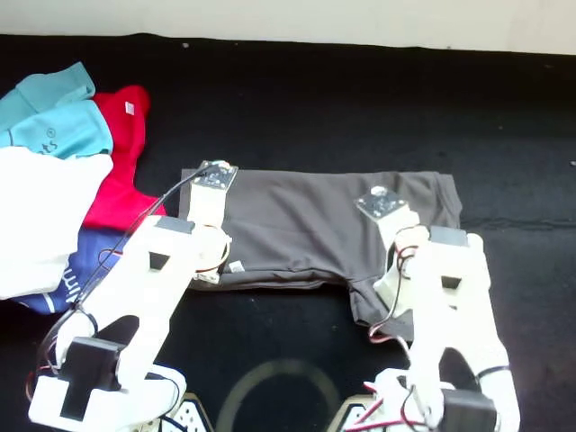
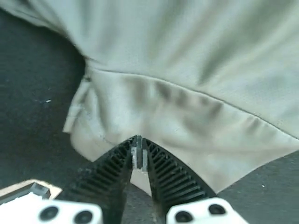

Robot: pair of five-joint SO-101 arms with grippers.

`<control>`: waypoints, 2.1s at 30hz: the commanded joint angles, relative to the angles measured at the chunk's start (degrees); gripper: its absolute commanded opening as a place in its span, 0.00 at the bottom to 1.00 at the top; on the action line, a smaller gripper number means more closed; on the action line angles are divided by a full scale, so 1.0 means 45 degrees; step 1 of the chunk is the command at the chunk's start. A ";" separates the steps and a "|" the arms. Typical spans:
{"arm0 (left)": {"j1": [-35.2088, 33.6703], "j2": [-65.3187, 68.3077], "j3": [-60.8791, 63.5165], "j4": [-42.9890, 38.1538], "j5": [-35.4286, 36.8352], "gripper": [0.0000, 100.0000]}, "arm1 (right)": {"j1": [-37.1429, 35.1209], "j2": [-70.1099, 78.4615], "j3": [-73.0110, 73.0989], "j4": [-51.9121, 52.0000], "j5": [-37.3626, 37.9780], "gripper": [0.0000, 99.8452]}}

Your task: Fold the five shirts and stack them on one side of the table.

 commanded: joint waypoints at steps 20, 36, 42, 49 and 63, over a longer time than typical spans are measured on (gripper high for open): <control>0.0147 -0.0010 0.0029 -0.0293 -0.0078 0.01 | -0.1280 -0.1260 0.0049 0.0459 -0.1133 0.01; 0.0147 -0.0010 0.0029 -0.0293 -0.0078 0.01 | -0.1260 -0.1924 0.1260 0.3429 0.4845 0.30; 0.0147 -0.0010 0.0029 -0.0293 -0.0078 0.01 | -0.1221 -0.1924 0.3702 0.0635 0.4845 0.30; 0.0147 -0.0010 0.0029 -0.0293 -0.0078 0.01 | -0.0772 -0.1905 0.4171 -0.1377 0.4845 0.30; 0.0147 -0.0010 0.0029 -0.0293 -0.0078 0.01 | -0.0557 0.2862 0.2549 -0.1592 0.4806 0.08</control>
